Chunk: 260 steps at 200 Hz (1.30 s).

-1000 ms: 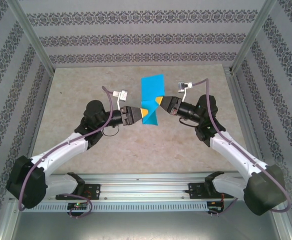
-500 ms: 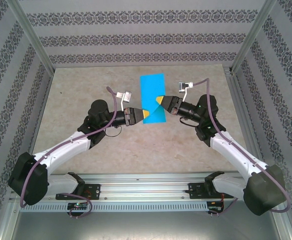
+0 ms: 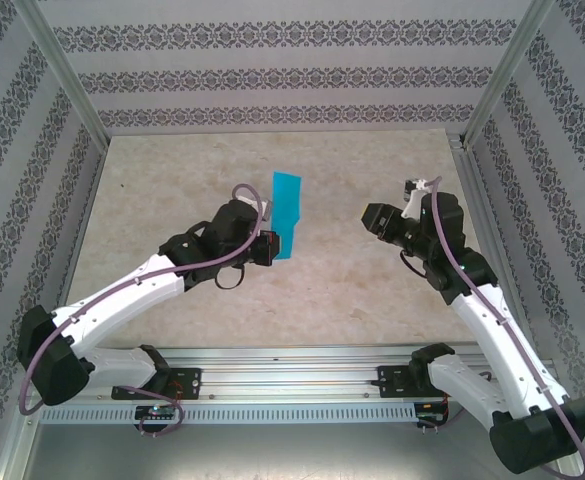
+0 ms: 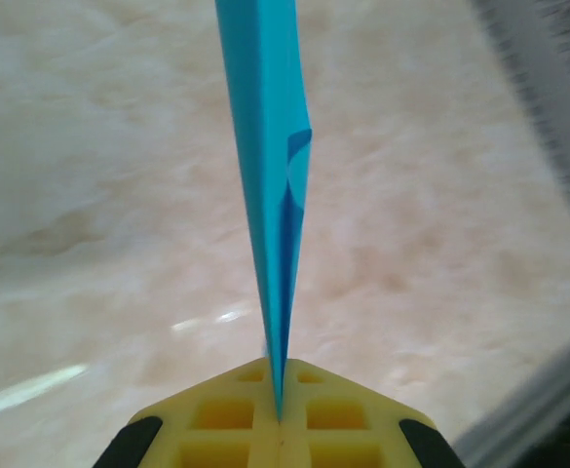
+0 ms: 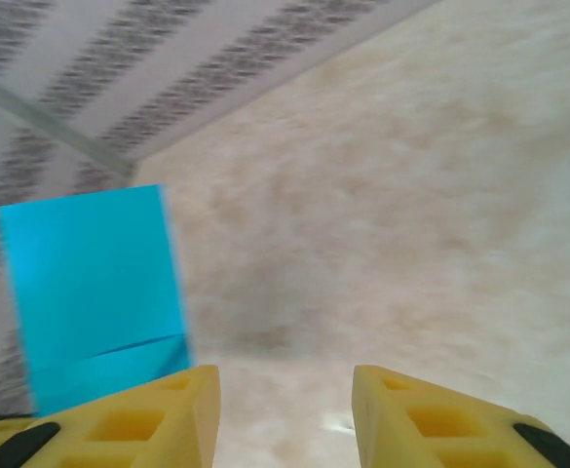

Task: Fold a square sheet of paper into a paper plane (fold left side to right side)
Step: Turn over the paper at the center of the table.

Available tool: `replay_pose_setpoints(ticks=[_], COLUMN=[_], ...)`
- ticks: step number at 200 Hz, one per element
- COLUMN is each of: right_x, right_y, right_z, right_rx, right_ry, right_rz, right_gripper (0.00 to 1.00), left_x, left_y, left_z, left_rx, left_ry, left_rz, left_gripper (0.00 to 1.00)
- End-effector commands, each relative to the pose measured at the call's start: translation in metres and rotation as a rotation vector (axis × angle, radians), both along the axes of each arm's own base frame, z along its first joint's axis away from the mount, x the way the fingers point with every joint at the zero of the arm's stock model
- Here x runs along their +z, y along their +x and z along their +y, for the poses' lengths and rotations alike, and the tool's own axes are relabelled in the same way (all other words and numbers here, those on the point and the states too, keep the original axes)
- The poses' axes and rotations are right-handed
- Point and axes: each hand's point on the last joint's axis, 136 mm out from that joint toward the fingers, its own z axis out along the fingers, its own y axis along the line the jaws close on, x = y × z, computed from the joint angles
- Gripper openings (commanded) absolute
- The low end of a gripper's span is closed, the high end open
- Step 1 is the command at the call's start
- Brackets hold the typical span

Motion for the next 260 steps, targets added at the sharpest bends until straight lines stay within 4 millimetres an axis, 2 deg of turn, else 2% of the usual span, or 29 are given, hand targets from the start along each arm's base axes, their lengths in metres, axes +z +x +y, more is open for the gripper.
replay_pose_setpoints(ticks=[1, 21, 45, 80, 109, 152, 168, 180, 198, 209, 224, 245, 260], right_x=[-0.053, -0.063, -0.070, -0.081, -0.091, -0.089, -0.091, -0.093, -0.094, -0.095, -0.094, -0.092, -0.094], right_y=[-0.031, -0.037, -0.042, -0.050, -0.060, -0.062, -0.061, -0.060, -0.059, -0.057, -0.050, -0.038, -0.028], right_z=[-0.068, -0.080, -0.087, -0.087, -0.090, -0.089, -0.089, -0.089, -0.086, -0.079, -0.064, -0.035, -0.011], right_rx=[-0.195, -0.248, -0.276, -0.267, -0.265, -0.263, -0.266, -0.267, -0.254, -0.226, -0.173, -0.081, -0.019], right_ry=[-0.332, -0.341, -0.332, -0.320, -0.325, -0.305, -0.305, -0.306, -0.291, -0.253, -0.175, -0.030, 0.080], right_rz=[0.200, 0.227, 0.244, 0.274, 0.306, 0.296, 0.302, 0.308, 0.316, 0.317, 0.296, 0.271, 0.264], right_gripper=[0.41, 0.42, 0.42, 0.42, 0.42, 0.42, 0.42, 0.44, 0.46, 0.47, 0.47, 0.47, 0.45], left_x=[-0.037, -0.043, -0.059, -0.084, -0.107, -0.141, -0.159, -0.165, -0.153, -0.136, -0.107, -0.068, -0.045], left_y=[-0.013, -0.017, -0.015, 0.003, 0.019, 0.037, 0.033, 0.029, 0.026, 0.026, 0.028, 0.033, 0.040], left_z=[0.084, 0.084, 0.063, 0.033, 0.008, 0.002, -0.005, -0.017, -0.046, -0.059, -0.067, -0.060, -0.038], left_rx=[0.137, 0.153, 0.119, 0.083, 0.050, 0.035, -0.002, -0.035, -0.086, -0.108, -0.125, -0.128, -0.091], left_ry=[0.613, 0.816, 1.005, 1.215, 1.241, 1.312, 1.273, 1.189, 0.970, 0.822, 0.641, 0.390, 0.245], left_rz=[0.011, 0.025, 0.043, 0.078, 0.108, 0.179, 0.236, 0.265, 0.270, 0.266, 0.256, 0.231, 0.196], left_gripper=[0.00, 0.00, 0.00, 0.01, 0.07, 0.13, 0.23, 0.32, 0.41, 0.47, 0.53, 0.57, 0.63])
